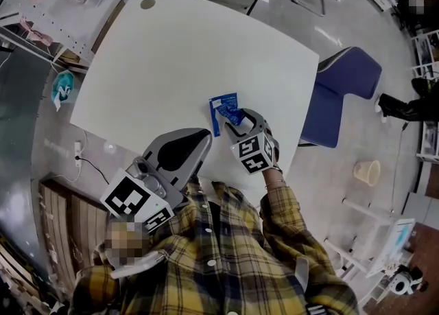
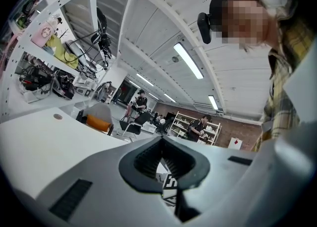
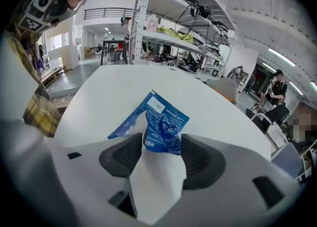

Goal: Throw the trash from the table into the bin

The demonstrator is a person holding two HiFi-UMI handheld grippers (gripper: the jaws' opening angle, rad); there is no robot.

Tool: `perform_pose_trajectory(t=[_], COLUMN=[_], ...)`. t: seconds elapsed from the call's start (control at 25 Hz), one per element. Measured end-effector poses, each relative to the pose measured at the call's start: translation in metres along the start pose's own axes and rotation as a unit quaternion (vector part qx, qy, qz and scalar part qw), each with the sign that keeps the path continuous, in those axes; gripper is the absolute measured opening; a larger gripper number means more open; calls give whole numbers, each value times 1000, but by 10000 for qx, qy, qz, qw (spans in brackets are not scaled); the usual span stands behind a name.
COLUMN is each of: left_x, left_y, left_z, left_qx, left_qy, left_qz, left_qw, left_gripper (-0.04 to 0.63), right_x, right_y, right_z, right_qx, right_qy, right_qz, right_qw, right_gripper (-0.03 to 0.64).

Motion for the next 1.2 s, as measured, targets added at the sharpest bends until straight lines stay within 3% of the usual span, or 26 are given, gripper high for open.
perform_pose_trajectory(t=[0.12,0.36,0.6,0.96,1.2], left_x=[-2,-6,-8,-5,3], left_y=[-1,0,2,3,3], left_z=[0,4,6,4,-7], left_qx=[-2,34,35,-29,-190], left_qy=[19,72,4,-224,-667], left_qz=[27,39,14,-28,-91], left_qw=[10000,10000,10000,9997,9975], left_gripper=[9,9,9,9,9], right_x=[2,1,6,7,-4], right_y=[2,2,10,16,11], right_z=[-3,-1,7,34,58], right_qx=[34,60,190,773,837], right_qy=[-36,-333,-375,-236,-499], right_qz=[-45,54,-249,-1276,-1394], right_qw=[10000,9994,9988,9885,9854], right_gripper=[235,70,8,0,0])
Point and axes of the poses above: the fingertips, and each gripper's own axes: z backward along the fingers, x to its right, y out of its top, the point moved 9 cm from there along z, backward along the fingers, and after that the axes turned 8 degrees about -x, right-handed, at the moved point
